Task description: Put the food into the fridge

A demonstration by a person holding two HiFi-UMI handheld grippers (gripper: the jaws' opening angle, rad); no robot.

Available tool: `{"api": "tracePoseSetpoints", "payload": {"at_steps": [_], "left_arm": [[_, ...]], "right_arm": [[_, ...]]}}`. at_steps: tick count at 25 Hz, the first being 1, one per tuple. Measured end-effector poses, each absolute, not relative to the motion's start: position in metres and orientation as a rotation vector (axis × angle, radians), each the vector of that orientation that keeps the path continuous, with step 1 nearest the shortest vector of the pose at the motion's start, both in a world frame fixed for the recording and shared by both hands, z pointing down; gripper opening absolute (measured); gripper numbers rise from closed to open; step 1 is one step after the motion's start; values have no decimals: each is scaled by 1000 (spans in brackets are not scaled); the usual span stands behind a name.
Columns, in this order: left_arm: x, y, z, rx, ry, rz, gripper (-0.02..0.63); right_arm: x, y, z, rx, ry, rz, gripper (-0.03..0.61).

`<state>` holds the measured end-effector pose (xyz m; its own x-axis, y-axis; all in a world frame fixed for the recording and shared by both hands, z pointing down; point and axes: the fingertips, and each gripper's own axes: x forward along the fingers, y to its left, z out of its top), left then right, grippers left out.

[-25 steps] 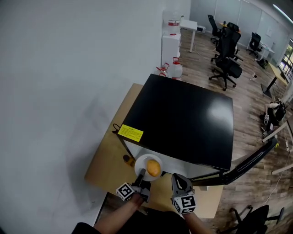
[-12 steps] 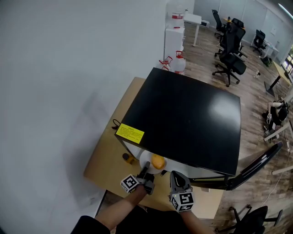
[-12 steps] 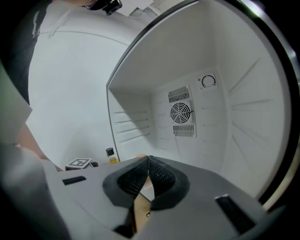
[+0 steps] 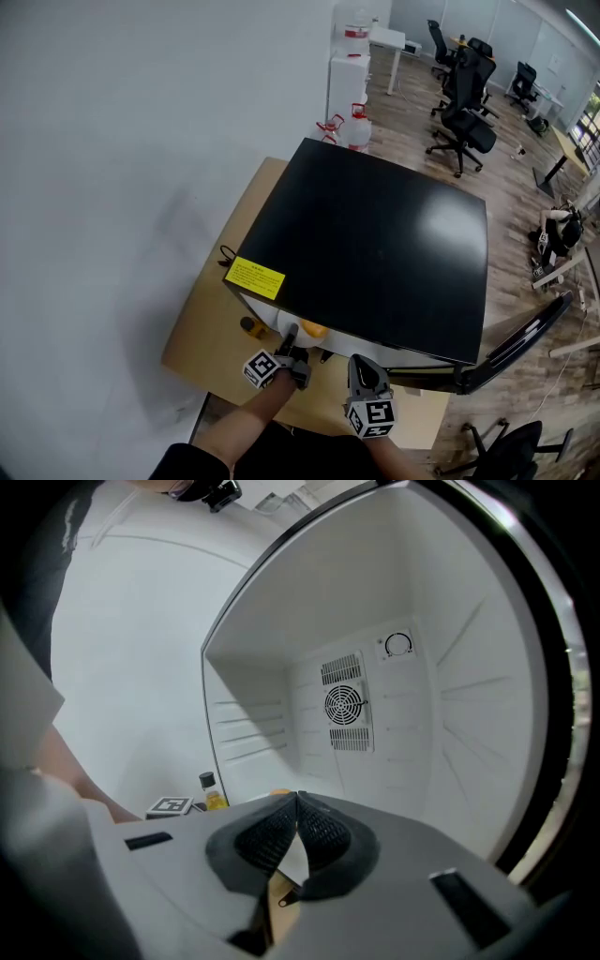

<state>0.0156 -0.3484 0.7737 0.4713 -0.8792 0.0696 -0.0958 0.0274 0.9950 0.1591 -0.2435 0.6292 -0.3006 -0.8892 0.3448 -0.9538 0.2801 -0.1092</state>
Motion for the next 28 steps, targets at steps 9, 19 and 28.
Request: {"api": "tracePoseSetpoints", "payload": {"at_steps": [9,19,28], "left_arm": [[27,-374,774,1408,-907,-782,25],[37,-384,786,1394,-914,-731,25],[45,-389,794,1394,-925,-663,26]], "right_arm": [[157,-239,629,1664,-2325,439,60],[165,-232,632,1657,-2290,431,60],[172,-227,640,1676,-2270,435,60]]}}
